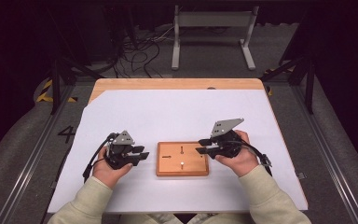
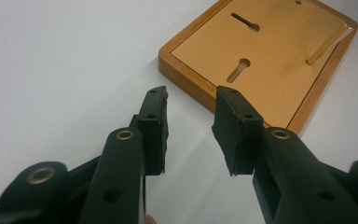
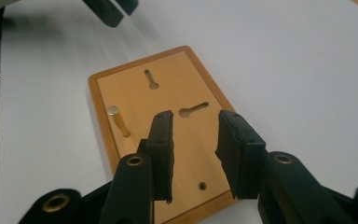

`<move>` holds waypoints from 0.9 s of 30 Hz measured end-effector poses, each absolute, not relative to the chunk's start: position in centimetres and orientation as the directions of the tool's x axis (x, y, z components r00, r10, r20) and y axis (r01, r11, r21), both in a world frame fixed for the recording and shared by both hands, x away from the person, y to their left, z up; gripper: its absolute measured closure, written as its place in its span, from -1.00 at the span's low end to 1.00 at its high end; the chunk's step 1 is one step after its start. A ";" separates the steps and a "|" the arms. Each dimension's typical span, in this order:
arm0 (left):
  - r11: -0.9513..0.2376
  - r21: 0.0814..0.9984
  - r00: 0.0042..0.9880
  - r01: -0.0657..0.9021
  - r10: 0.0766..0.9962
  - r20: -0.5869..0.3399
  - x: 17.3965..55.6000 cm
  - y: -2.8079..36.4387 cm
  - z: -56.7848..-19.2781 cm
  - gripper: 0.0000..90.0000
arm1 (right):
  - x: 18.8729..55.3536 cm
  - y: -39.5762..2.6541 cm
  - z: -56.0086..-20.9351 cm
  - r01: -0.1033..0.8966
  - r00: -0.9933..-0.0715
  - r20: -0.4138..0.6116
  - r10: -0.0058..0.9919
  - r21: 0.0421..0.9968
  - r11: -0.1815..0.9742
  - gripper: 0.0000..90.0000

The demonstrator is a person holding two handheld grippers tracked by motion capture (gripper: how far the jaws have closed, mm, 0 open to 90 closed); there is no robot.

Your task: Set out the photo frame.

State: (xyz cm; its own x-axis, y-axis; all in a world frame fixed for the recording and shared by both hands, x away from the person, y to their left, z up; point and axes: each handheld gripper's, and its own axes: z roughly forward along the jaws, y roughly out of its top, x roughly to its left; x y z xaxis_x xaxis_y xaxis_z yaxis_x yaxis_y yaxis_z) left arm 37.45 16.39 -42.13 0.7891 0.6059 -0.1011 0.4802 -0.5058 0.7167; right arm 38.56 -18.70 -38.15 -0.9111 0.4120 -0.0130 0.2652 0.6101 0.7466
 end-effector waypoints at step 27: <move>-0.463 0.720 0.760 0.517 0.635 -0.138 38.2 17.0 -42.6 0.26 | 36.8 -13.1 -42.0 0.097 -0.969 -0.099 0.227 0.692 0.715 0.64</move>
